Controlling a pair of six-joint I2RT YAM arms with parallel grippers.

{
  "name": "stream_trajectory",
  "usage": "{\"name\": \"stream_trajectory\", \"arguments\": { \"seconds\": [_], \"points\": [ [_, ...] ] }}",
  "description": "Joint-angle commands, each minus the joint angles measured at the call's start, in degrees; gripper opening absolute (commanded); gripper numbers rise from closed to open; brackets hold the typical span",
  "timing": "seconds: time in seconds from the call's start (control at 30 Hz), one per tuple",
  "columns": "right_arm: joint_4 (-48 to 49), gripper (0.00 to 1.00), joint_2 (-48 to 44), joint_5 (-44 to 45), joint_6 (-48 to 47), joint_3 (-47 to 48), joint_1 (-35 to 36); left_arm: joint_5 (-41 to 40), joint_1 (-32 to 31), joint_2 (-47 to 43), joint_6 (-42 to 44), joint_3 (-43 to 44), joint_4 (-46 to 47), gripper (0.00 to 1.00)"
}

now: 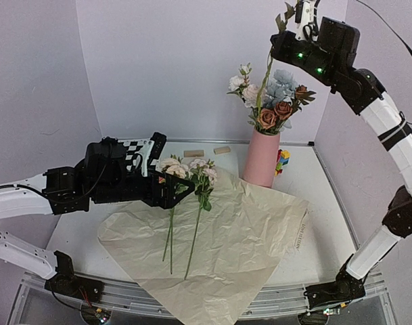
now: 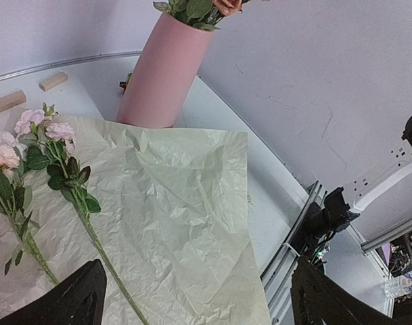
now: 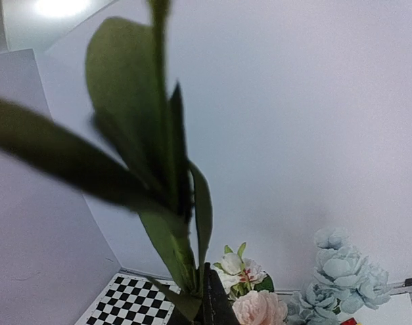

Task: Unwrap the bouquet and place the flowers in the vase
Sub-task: Insert the fake flower into the vase.

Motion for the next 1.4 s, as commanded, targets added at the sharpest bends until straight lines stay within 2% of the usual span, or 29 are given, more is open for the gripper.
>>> {"name": "stream_trajectory", "arguments": {
  "seconds": [0.0,0.4,0.83,1.37],
  "points": [
    [0.7,0.00,1.2,1.7,2.0,3.4,-2.4,0.4,-0.2,-0.1,-0.6,1.3,0.9,0.96],
    [0.1,0.00,2.1,1.7,6.8,-1.7,-7.8,0.6,-0.2,-0.2,-1.5,0.7,0.9,0.95],
    [-6.7,0.00,0.2,-0.2,16.8,-6.1,-8.3,0.8,-0.2,0.7,-1.4,0.8,0.9,0.95],
    [-9.5,0.00,-5.7,-3.2,18.5,0.3,-8.3,0.8,-0.2,0.6,-1.7,0.5,1.0,0.95]
  ]
}}
